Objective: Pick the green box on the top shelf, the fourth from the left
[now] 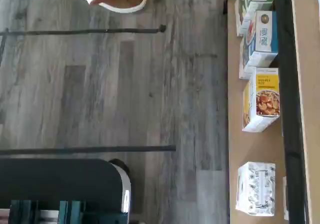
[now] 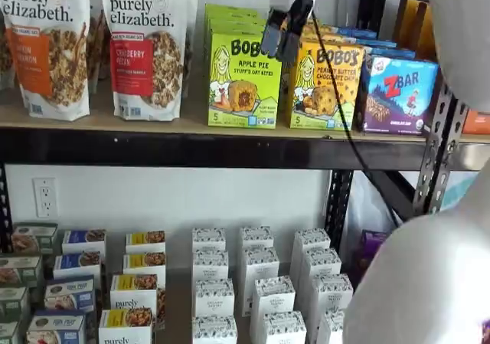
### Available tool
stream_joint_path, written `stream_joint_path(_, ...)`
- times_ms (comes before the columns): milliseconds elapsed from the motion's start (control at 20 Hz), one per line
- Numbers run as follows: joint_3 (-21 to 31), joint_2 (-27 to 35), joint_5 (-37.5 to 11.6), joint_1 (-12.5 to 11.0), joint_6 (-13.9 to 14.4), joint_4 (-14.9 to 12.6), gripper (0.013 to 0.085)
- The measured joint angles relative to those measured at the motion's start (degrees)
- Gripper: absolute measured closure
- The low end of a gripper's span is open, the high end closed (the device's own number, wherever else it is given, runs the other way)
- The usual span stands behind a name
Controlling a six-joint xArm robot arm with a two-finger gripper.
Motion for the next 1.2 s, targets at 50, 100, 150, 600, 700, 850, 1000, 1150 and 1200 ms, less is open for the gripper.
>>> stream_joint_path(50,1.16,-0.82,-1.51,0.31,0.11,-0.33,0.0130)
stream_joint_path(100,2.28,-1.71,-3.02,0.70,0.27,-0.63,0.0130)
stream_joint_path(150,2.79,-2.04,-3.50,0.93,0.45,-0.64,0.0130)
stream_joint_path(600,5.75,-4.02,-6.17,1.05,0.75,2.64,0.0130)
stream_joint_path(700,6.05,-4.20,-6.47,0.70,0.61,4.24,0.0130)
stream_joint_path(850,6.27,-4.35,-6.84,0.29,0.42,6.09,0.0130)
stream_joint_path(1000,6.49,-4.38,-7.45,0.09,0.31,7.51,0.0130)
stream_joint_path(1150,6.63,-4.13,-7.98,-0.18,0.08,9.09,0.0130)
stream_joint_path(1200,6.63,-3.98,-8.18,-0.24,-0.01,9.44,0.0130)
